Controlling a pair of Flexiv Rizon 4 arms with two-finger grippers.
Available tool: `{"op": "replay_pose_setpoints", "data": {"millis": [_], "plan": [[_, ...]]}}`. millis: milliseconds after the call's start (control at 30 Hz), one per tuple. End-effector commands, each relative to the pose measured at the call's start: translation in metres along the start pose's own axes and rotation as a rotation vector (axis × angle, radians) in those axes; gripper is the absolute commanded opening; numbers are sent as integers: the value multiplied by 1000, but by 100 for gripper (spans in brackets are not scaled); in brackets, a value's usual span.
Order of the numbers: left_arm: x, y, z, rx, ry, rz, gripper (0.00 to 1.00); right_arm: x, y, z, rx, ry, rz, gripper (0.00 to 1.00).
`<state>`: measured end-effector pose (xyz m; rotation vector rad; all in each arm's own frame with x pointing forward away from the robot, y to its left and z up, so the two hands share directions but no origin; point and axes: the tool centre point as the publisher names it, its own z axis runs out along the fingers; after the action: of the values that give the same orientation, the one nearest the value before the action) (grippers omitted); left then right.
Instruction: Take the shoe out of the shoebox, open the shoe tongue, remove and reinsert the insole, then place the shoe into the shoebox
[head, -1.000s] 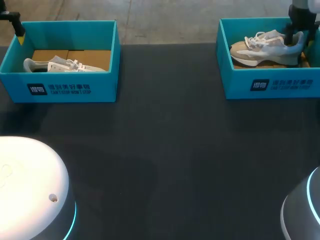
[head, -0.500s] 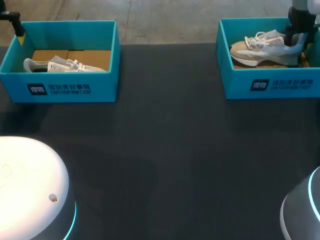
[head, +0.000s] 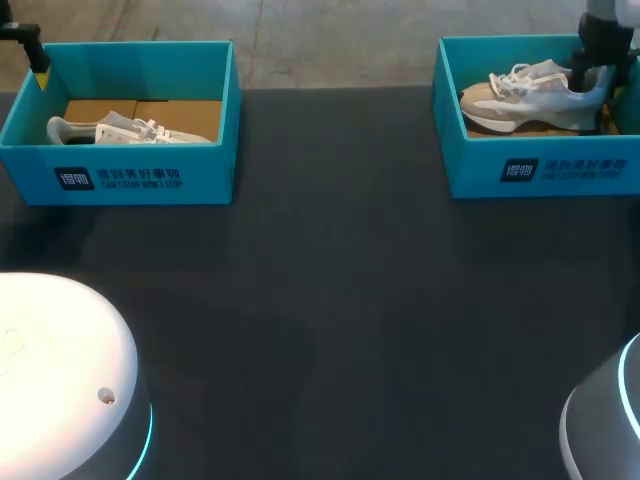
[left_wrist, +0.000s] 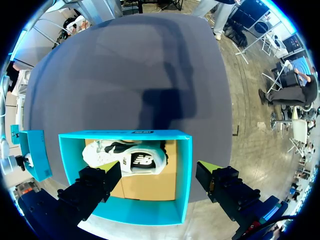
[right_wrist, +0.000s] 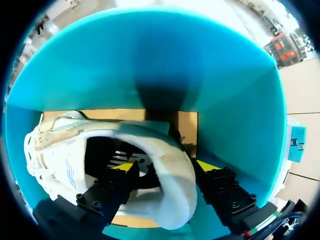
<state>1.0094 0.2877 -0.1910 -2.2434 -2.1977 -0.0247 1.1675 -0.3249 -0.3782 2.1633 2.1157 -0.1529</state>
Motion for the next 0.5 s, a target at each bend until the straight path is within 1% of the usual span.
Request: {"op": "replay_pose_setpoints", "data": {"millis": [33, 100, 300, 467, 500], "plan": [[0, 0, -1, 0, 3, 1, 100, 1, 6, -3, 24, -16, -1, 73], [0, 0, -1, 0, 3, 1, 100, 1, 6, -3, 23, -19, 0, 76], [0, 0, -1, 0, 3, 1, 100, -1, 6, 0, 34, -20, 1, 73], [0, 0, -1, 0, 3, 1, 100, -3, 6, 4, 44, -13, 6, 74], [0, 0, -1, 0, 3, 1, 100, -3, 6, 5, 48, -8, 7, 73]]}}
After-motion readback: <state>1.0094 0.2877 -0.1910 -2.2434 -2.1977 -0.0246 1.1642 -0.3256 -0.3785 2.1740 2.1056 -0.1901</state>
